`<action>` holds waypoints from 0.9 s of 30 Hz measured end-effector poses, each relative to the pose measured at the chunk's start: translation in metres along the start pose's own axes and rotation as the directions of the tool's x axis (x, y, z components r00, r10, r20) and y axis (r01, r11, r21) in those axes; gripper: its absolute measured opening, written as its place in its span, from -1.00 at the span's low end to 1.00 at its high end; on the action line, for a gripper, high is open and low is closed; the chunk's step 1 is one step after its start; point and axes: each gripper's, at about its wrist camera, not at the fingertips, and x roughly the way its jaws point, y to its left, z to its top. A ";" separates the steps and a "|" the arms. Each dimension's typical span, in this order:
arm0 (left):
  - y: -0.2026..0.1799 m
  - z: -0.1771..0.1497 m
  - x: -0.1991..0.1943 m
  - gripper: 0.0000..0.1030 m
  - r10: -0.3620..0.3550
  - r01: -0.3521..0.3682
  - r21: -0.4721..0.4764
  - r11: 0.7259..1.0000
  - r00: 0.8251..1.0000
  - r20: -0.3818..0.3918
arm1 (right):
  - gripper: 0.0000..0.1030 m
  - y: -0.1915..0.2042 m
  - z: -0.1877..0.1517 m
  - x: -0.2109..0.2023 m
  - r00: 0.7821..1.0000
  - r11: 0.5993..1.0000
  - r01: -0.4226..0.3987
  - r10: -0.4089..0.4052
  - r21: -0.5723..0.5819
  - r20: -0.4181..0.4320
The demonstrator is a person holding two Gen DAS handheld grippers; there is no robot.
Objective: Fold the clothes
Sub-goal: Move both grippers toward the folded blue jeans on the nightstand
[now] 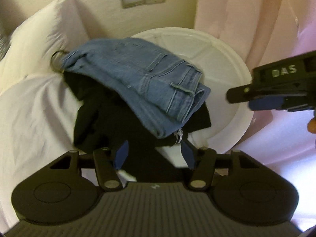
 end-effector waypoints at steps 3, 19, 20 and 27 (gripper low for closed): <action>-0.008 0.009 0.015 0.06 -0.017 0.016 0.038 0.999 1.000 0.012 | -0.13 -0.008 0.005 0.013 0.999 0.999 -0.030 0.031 0.041 -0.026; -0.039 0.018 0.096 0.08 0.018 -0.020 0.142 0.990 1.000 0.016 | -0.32 -0.054 0.040 0.084 0.970 0.927 -0.209 0.237 0.312 -0.057; -0.040 0.017 0.100 0.08 0.026 -0.028 0.144 0.989 0.999 0.020 | -0.36 -0.058 0.043 0.089 0.968 0.923 -0.212 0.243 0.322 -0.059; -0.039 0.021 0.111 -0.18 0.070 -0.075 0.103 0.992 0.996 0.056 | -0.40 -0.078 0.057 0.107 0.960 0.891 -0.247 0.279 0.381 -0.032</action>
